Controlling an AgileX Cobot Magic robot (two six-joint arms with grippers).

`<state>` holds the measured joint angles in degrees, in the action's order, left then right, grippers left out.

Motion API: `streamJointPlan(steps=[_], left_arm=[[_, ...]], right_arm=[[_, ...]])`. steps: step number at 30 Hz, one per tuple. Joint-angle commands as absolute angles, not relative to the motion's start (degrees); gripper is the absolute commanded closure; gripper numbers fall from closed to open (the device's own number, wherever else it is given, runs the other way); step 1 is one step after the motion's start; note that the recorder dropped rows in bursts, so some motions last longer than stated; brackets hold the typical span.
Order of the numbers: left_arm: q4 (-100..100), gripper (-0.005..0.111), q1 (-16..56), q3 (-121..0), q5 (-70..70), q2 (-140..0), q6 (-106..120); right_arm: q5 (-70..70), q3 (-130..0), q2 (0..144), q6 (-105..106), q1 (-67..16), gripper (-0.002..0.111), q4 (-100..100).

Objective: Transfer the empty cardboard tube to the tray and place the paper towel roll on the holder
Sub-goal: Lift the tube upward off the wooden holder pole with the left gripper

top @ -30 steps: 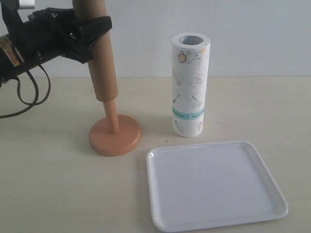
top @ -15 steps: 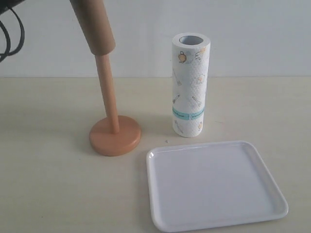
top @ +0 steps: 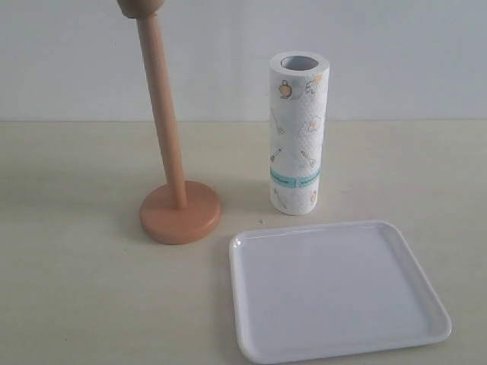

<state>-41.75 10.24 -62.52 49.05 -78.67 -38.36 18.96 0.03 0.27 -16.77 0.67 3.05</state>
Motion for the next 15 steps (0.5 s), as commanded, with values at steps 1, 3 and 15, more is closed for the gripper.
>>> streamJointPlan(steps=[1, 3, 15], left_arm=[[-41.47, 0.103, 10.5, -63.0, 44.69, -74.83, -39.03], [-41.47, 0.103, 10.5, -63.03, 41.59, -72.77, -38.91], [-68.76, 0.103, 10.5, -63.35, 33.03, -62.96, -62.65]], right_arm=[[18.5, 0.0, 0.0, -16.56, 1.06, 0.108, 3.36], [18.5, 0.0, 0.0, -16.56, 1.06, 0.108, 3.36], [18.5, 0.0, 0.0, -16.56, 1.06, 0.108, 3.36]])
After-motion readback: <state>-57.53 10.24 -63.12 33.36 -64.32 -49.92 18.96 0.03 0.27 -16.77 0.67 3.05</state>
